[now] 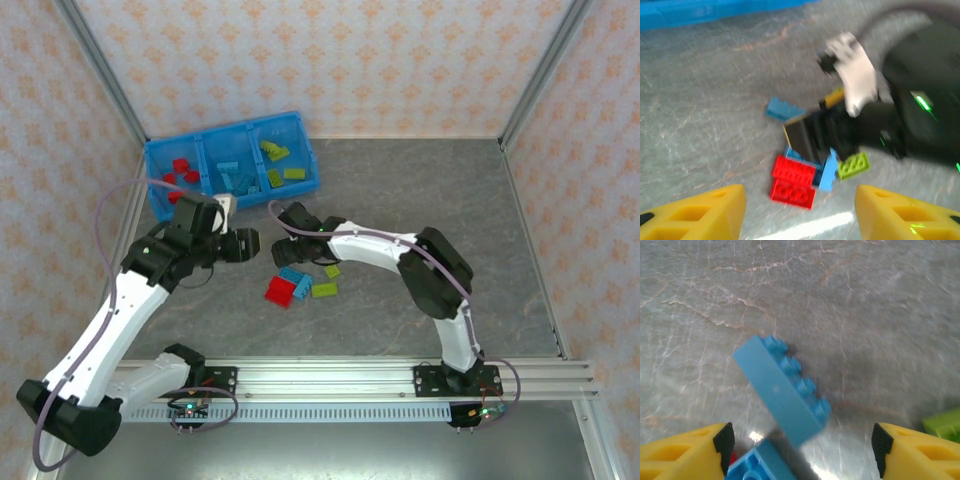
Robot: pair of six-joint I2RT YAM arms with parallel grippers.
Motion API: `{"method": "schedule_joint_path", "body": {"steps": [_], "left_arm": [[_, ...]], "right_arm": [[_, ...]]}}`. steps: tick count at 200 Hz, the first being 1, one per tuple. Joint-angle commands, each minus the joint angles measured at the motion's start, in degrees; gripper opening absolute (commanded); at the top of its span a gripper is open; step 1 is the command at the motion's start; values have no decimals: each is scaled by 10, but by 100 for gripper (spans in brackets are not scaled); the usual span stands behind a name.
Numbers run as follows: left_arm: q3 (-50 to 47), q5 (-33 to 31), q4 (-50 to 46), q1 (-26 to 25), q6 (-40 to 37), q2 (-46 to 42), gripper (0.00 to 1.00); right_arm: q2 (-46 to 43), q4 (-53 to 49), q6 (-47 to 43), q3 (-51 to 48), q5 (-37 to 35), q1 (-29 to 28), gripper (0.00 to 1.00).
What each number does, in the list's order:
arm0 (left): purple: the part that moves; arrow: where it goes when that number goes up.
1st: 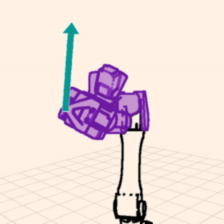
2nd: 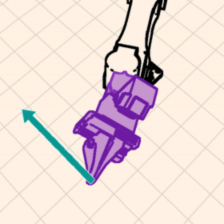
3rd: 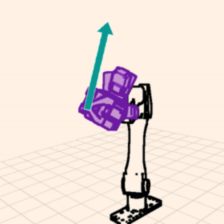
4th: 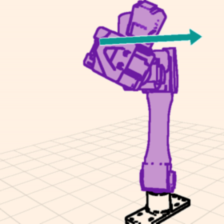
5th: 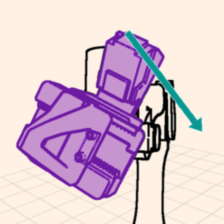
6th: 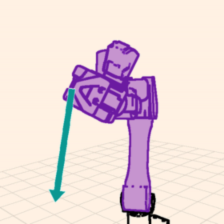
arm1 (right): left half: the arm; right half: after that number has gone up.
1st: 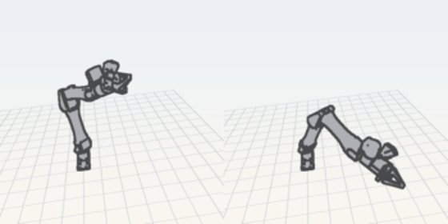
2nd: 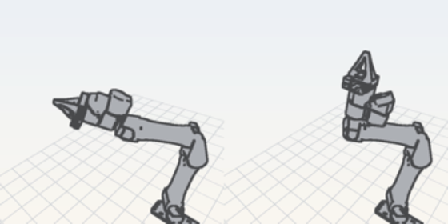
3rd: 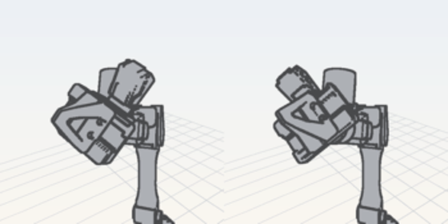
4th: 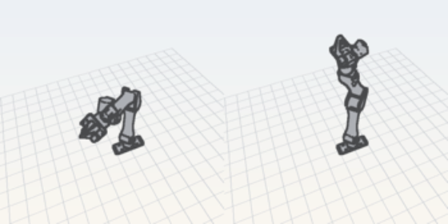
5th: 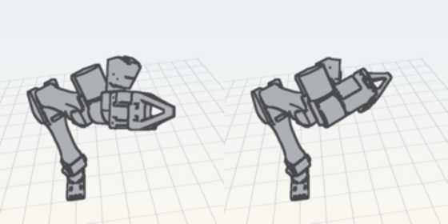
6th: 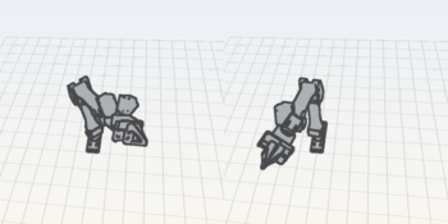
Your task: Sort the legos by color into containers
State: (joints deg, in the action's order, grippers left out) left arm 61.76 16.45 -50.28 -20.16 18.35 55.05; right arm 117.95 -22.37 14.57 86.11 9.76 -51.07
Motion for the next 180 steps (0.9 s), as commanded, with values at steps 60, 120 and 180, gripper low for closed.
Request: {"method": "schedule_joint_path", "body": {"steps": [60, 120, 180], "left_arm": [[-75, 167, 35, -2, -104, -112, 84], [-79, 3, 42, 0, -77, -169, 100], [-87, -195, 26, 11, -31, -225, 100]], "right_arm": [[19, -22, -16, 60, -4, -1, 15], [-108, 233, -30, -40, 16, -1, 11], [87, 313, -77, 186, -143, 1, 8]]}}
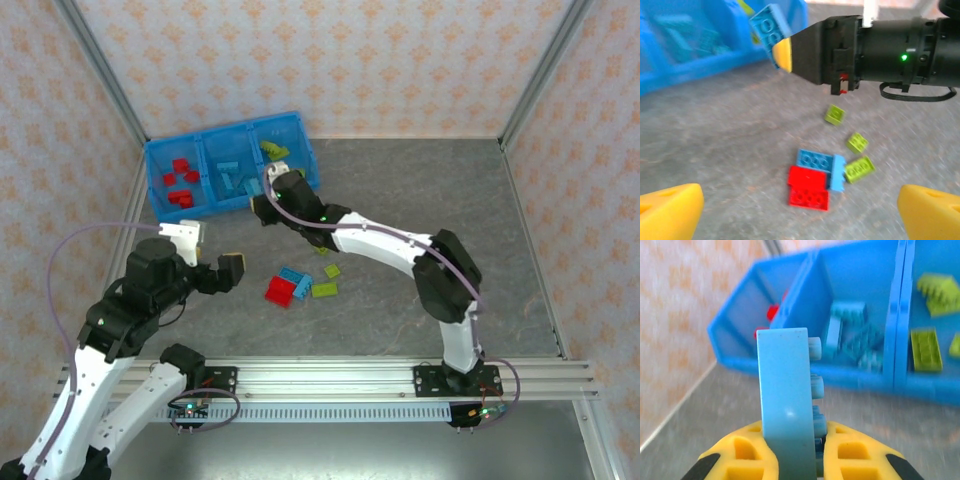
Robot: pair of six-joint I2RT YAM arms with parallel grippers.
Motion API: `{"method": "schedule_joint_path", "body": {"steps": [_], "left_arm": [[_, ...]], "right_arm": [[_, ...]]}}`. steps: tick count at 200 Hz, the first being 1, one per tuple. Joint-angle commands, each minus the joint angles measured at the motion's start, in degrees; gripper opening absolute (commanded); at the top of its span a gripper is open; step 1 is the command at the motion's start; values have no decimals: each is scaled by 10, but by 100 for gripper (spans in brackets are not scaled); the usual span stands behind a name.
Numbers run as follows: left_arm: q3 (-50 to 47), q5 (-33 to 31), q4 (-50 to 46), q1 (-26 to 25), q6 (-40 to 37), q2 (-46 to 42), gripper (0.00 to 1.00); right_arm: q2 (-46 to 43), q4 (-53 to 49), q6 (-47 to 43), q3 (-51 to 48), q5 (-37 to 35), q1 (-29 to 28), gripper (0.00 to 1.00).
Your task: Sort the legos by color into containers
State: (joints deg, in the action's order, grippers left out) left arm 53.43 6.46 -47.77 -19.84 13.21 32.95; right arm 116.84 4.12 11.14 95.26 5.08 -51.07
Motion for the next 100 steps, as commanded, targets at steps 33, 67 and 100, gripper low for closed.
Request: {"method": "schedule_joint_path", "body": {"steps": [33, 67, 100], "left_arm": [[-5, -83, 2, 23, 17, -2, 100], [-5, -71, 1, 35, 17, 7, 100], [-5, -67, 1, 37, 18, 8, 100]], "right_arm": [[280, -70, -85, 373, -97, 8, 9], [422, -86, -126, 570, -130, 15, 25], [433, -63, -153, 582, -117, 18, 48]]}}
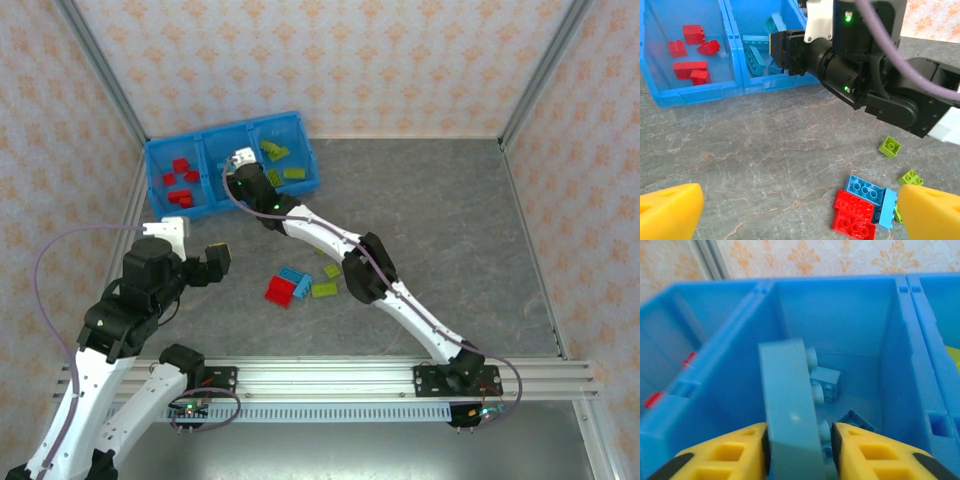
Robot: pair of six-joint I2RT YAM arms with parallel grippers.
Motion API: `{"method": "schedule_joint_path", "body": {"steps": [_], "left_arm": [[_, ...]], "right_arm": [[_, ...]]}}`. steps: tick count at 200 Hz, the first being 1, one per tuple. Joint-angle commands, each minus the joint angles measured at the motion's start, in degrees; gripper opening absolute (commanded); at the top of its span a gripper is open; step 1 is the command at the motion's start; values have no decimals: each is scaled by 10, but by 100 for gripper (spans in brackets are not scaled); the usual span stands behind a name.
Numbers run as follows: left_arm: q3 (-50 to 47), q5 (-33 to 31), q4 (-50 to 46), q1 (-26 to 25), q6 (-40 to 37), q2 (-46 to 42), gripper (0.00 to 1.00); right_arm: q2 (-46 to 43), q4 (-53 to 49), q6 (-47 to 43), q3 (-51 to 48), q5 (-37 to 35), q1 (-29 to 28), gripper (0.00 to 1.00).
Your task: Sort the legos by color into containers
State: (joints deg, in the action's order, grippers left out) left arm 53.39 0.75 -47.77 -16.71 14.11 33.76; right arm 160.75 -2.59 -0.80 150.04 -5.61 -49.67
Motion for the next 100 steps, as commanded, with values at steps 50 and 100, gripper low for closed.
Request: {"method": "schedule_joint_path", "body": {"steps": [50, 100], "left_arm": [[-5, -7, 1, 19, 8, 4, 100], [-5, -3, -2, 20, 7, 11, 100]], "right_arm": [[-113, -74, 13, -63, 72, -4, 56], [-319, -123, 88, -286, 141, -7, 60]]}}
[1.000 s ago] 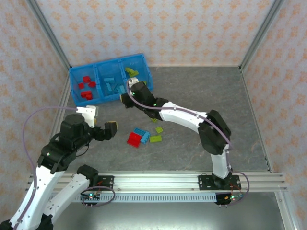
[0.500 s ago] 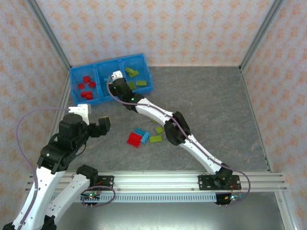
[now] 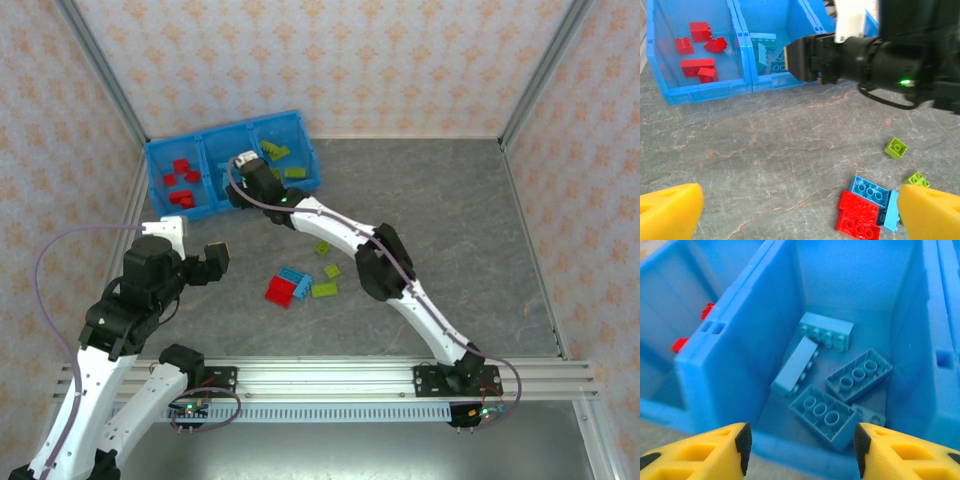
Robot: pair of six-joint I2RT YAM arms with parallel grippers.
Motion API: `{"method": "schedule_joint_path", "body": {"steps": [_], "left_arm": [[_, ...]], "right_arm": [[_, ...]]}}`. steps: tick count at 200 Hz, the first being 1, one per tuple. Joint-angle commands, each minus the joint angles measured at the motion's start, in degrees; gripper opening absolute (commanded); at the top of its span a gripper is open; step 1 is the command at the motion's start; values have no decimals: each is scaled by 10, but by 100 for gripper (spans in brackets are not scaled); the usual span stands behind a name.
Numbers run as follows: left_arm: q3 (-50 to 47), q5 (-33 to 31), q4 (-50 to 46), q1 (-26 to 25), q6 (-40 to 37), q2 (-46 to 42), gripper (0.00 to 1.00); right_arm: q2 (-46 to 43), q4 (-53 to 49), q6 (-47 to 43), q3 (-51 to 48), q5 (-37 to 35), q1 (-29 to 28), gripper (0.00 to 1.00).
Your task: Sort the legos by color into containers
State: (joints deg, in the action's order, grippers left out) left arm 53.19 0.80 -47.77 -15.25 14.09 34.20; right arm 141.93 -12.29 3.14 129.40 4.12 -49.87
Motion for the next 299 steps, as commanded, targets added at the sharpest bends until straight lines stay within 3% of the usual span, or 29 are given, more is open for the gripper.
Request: {"method": "schedule_joint_path", "body": {"steps": [1, 32, 62, 82, 100, 134, 180, 196, 250, 299], "left_arm": [[-3, -2, -2, 6, 8, 7, 100], [-7, 64, 7, 5, -4, 4, 100], [-18, 191, 46, 5, -22, 2, 100], [-23, 274, 66, 4, -33, 12, 100], [-20, 289, 61, 4, -39, 22, 100], [-18, 265, 52, 4, -42, 23, 100], [-16, 250, 45, 4, -44, 28, 100], [-14, 246, 40, 3, -45, 35, 100], [-13, 238, 37, 4, -45, 39, 100], [-13, 233, 35, 4, -44, 39, 100]], "right_arm": [[-137, -27, 49, -86, 44, -6, 60], [-307, -73, 43, -277, 10, -6, 63], [-463, -87, 46, -480, -111, -4, 68], [-517, -86, 24, -574, -127, -1, 74], [-502, -110, -4, -600, -101, 3, 80], [-372, -202, -24, -516, -96, 15, 82], [-262, -186, -34, -452, -44, 45, 84], [-237, -189, -33, -434, -25, 54, 77], [-241, -184, -16, -450, -3, 58, 34], [-359, -114, 10, -495, -20, 57, 26]]}}
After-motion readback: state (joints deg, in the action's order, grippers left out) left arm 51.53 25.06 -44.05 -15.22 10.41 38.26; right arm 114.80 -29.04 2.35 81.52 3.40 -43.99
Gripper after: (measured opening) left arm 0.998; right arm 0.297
